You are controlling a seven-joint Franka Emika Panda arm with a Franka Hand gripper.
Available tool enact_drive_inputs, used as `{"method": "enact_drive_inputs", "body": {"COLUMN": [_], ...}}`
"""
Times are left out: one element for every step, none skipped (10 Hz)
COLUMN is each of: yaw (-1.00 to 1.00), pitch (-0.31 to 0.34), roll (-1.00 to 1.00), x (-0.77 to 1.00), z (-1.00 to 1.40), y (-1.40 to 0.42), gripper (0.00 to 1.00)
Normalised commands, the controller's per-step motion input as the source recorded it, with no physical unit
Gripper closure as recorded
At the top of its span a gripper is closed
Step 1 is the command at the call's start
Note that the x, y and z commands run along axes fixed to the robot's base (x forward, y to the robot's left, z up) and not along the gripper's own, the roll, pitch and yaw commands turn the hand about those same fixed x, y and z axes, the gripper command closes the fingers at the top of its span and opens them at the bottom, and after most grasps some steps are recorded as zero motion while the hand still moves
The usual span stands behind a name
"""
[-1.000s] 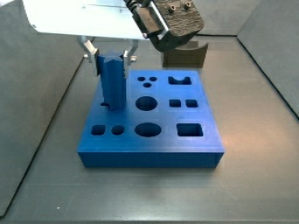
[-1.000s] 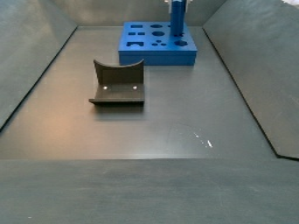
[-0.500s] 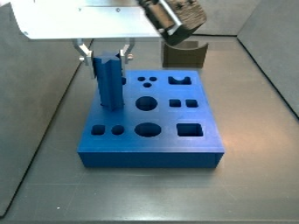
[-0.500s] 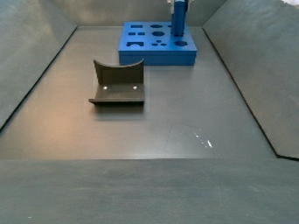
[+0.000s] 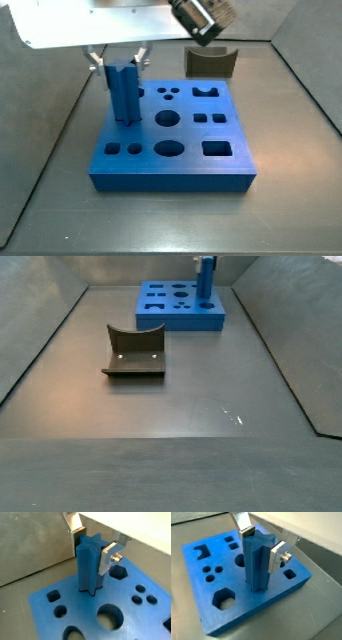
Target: Insert the star object.
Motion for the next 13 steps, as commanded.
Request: {"method": "enact_drive_inputs", "body": {"yaw": [0.19, 0.11, 0.00, 0.00, 0.00, 0.00, 0.00, 0.01, 0.00, 0.00, 0.00, -0.10, -0.11], "pitch": [-0.066, -0.077, -0.133, -0.179, -0.170, -0.149, -0.124, -0.080, -0.056, -0.034, -0.020, 0.000, 0.000], "roll": [0.17, 0.09, 0.02, 0.00, 0.00, 0.02, 0.05, 0.06, 0.07, 0.13, 0.16, 0.30, 0.35], "x": [-0.23, -0.08, 0.00, 0.01, 0.03, 0.02, 0.02, 0.00, 0.00, 0.00, 0.00, 0.21, 0.24], "z": [-0.40, -0.55, -0.83, -0.90, -0.91, -0.95, -0.99, -1.00, -1.00, -1.00, -1.00, -0.80, -0.71], "y": [0.01, 0.00, 0.00, 0.00, 0.00, 0.00, 0.00, 0.00, 0.00, 0.00, 0.00, 0.00, 0.00], "gripper": [1.00, 1.00, 1.00, 1.00, 1.00, 1.00, 1.00, 1.00, 1.00, 1.00, 1.00, 1.00, 1.00]}}
